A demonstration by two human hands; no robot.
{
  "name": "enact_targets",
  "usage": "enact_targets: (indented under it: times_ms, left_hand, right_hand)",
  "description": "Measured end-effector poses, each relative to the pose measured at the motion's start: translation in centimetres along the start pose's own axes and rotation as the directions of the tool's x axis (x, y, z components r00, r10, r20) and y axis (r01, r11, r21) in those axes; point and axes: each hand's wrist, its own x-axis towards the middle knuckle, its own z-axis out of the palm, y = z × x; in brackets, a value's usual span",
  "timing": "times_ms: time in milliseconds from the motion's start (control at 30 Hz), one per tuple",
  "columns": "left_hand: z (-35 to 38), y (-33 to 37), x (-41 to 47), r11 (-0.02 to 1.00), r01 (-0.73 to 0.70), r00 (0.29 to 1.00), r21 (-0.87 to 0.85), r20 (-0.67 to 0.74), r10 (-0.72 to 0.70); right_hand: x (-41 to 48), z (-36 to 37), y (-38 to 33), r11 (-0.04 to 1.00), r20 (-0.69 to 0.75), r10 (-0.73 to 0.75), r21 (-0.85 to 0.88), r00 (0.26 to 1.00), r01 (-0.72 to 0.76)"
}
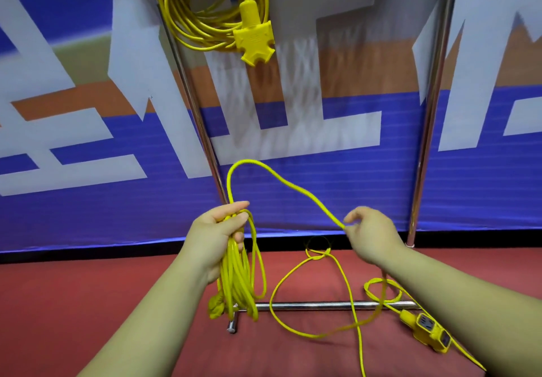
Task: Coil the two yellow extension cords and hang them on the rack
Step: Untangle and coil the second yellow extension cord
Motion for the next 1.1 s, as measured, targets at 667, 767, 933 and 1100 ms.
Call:
enact_targets:
  times_ms: [667, 767, 933, 1100]
  left_hand:
    - [3.5, 0.5, -0.7, 0.977, -0.172, 0.981, -0.125, 0.073, 0.182]
    - [4.2, 0.1, -0.8, 0.981, -0.174, 0.977, -0.081, 0.107, 0.182]
    - [5.3, -0.3, -1.0, 0.988, -0.152, 0.975, -0.007, 0.163, 0.151]
    - [5.6, -0.1, -0.9, 0.992, -0.119, 0.982, -0.046, 0.145, 0.125]
  right_hand:
    - [-5.0, -4.9, -3.0, 0.55, 0.545, -0.676, -0.075, 0.496, 0.832]
    - [-4.8, -6.3, -3.2, 0.557, 0.371, -0.784, 0.067, 0.498, 0.828]
    - [-4.2, -8.1, -3.6, 0.656, 0.011, -0.752, 0.109, 0.659, 0.747]
    - [-2.7, -9.1, -2.8, 0.743, -0.034, -0.66, -0.182, 0.751, 0.645]
